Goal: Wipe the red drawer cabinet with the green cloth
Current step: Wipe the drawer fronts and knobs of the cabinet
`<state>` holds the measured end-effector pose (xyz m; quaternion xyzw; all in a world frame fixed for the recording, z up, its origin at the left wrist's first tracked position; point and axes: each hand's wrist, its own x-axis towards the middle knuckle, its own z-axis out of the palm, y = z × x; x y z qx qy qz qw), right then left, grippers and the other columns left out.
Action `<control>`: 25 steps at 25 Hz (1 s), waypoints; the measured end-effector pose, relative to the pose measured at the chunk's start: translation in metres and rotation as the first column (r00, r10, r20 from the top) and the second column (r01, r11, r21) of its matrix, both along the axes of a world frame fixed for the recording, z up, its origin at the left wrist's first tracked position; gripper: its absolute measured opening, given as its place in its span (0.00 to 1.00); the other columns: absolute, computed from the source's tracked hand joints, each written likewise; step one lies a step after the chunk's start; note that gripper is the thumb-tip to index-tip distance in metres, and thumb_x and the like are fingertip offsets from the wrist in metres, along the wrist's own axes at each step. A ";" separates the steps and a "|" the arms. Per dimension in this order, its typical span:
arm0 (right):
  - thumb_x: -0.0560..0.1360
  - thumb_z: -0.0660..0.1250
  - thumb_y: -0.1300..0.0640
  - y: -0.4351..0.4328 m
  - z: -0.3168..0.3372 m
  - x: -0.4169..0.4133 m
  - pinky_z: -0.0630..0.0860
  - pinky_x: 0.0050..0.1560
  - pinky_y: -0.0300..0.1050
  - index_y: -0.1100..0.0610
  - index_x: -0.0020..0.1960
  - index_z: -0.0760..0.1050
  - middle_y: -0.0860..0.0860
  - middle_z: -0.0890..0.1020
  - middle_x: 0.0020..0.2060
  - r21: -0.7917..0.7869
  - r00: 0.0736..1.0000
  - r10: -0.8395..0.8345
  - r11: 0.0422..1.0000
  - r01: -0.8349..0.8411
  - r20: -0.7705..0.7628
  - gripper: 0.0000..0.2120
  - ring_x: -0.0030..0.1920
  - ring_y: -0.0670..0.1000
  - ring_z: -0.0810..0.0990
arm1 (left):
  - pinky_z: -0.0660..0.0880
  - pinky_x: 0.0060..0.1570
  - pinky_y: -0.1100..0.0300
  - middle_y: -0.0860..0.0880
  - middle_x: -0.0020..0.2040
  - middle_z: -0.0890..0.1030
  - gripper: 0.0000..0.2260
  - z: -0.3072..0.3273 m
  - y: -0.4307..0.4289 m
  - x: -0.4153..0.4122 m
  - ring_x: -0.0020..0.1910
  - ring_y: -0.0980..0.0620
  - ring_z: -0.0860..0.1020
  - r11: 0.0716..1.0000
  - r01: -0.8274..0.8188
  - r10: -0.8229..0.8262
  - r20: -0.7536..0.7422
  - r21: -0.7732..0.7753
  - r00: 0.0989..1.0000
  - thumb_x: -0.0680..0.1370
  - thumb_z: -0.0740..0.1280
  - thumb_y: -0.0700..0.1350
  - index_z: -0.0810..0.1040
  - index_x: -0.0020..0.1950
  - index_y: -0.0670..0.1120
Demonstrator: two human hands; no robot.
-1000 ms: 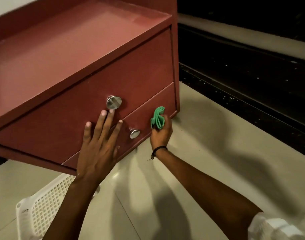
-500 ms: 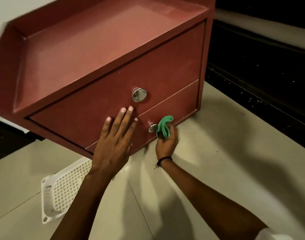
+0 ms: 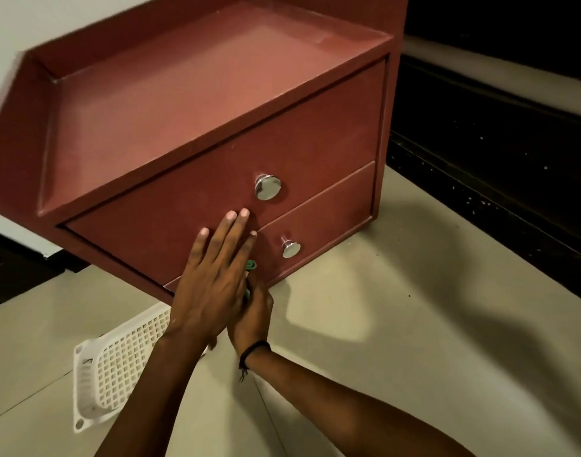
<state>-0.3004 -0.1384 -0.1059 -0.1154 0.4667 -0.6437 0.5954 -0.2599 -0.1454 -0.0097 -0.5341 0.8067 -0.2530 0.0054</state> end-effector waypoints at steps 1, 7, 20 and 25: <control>0.80 0.61 0.57 -0.004 0.004 -0.004 0.77 0.54 0.49 0.60 0.57 0.81 0.59 0.82 0.53 -0.052 1.000 -0.006 0.999 0.007 0.025 0.13 0.56 0.56 0.80 | 0.53 0.77 0.43 0.42 0.82 0.52 0.27 0.002 0.001 0.001 0.81 0.44 0.51 1.000 0.002 -0.002 -0.009 -0.012 1.000 0.78 0.60 0.48 0.65 0.77 0.43; 0.68 0.65 0.69 -0.045 0.039 -0.056 0.76 0.53 0.46 0.58 0.51 0.79 0.53 0.81 0.47 -0.321 0.756 -0.324 0.934 0.159 -0.569 0.14 0.49 0.53 0.79 | 0.56 0.77 0.45 0.42 0.80 0.59 0.23 0.018 0.008 -0.002 0.79 0.45 0.57 0.998 -0.009 -0.003 -0.197 -0.061 0.980 0.82 0.56 0.48 0.65 0.77 0.41; 0.64 0.61 0.75 -0.036 0.035 -0.048 0.77 0.58 0.44 0.59 0.56 0.81 0.51 0.80 0.51 -0.394 0.700 -0.191 0.909 -0.139 -0.688 0.25 0.52 0.47 0.79 | 0.57 0.76 0.46 0.41 0.79 0.62 0.26 0.015 0.000 -0.008 0.78 0.44 0.60 0.994 -0.013 -0.011 -0.218 -0.109 0.976 0.76 0.60 0.43 0.67 0.74 0.39; 0.63 0.65 0.73 -0.054 0.039 -0.083 0.76 0.53 0.39 0.56 0.50 0.81 0.50 0.81 0.45 -0.475 0.671 -0.318 0.878 -0.058 -0.669 0.20 0.46 0.49 0.80 | 0.58 0.76 0.45 0.41 0.79 0.62 0.28 0.014 0.005 -0.003 0.78 0.43 0.59 0.996 -0.008 -0.016 -0.258 -0.090 0.966 0.72 0.65 0.37 0.69 0.73 0.39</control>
